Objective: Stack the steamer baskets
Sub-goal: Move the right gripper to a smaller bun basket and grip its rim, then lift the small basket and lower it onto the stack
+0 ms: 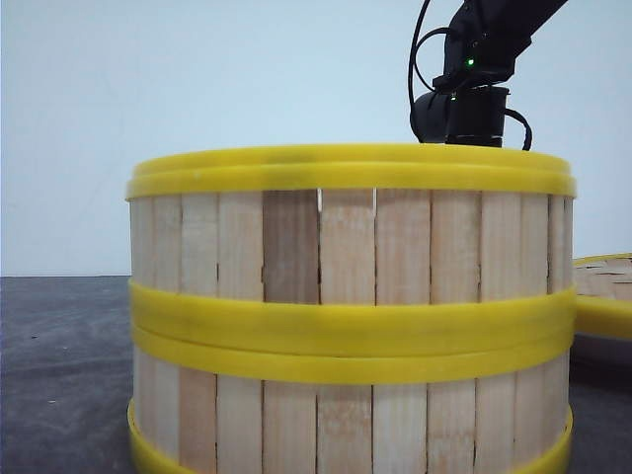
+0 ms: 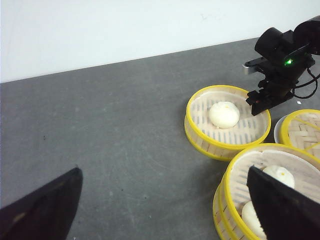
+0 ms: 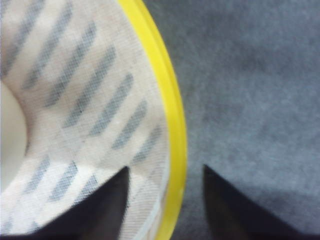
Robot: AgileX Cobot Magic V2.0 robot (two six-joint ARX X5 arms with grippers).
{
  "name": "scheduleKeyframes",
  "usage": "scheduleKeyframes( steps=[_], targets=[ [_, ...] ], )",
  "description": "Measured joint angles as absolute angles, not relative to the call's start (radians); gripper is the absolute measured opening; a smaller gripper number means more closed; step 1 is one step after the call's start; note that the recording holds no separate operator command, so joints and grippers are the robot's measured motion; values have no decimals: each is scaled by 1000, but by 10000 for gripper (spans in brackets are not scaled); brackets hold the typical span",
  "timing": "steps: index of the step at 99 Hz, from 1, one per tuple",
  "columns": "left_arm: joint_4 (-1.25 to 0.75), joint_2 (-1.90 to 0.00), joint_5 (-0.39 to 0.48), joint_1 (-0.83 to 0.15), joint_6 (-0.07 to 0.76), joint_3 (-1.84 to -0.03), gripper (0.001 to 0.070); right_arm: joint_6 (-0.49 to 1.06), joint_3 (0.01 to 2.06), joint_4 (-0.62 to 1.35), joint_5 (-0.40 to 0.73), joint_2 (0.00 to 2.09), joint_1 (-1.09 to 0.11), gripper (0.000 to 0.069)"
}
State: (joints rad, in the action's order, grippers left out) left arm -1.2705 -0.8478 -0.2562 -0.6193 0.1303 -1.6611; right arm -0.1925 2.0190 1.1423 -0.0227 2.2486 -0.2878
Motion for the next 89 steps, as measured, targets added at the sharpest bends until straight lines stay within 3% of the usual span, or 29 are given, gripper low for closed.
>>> scheduleKeyframes(
  steps=[15,16,23,60,89],
  targets=[
    [-1272,-848,-256,-619,130,-1661,634,-194,2019,1145,-22,2253,-290,100],
    [-1272,-848,-256,-619,130,-1661,634,-207,2019,1145,-20,2257,-289,56],
    [-1272,-848,-256,-619,130,-1661,634,-224,2019,1134,-19,2258,-289,33],
    [-1280,-848,-260,-619,130,-1661,634,-234,2080,1129,-75,2281,-277,24],
    [-1278,-848,-260,-619,123,-1661,634,-238,2469,1318,-101,2295,-214,24]
  ],
)
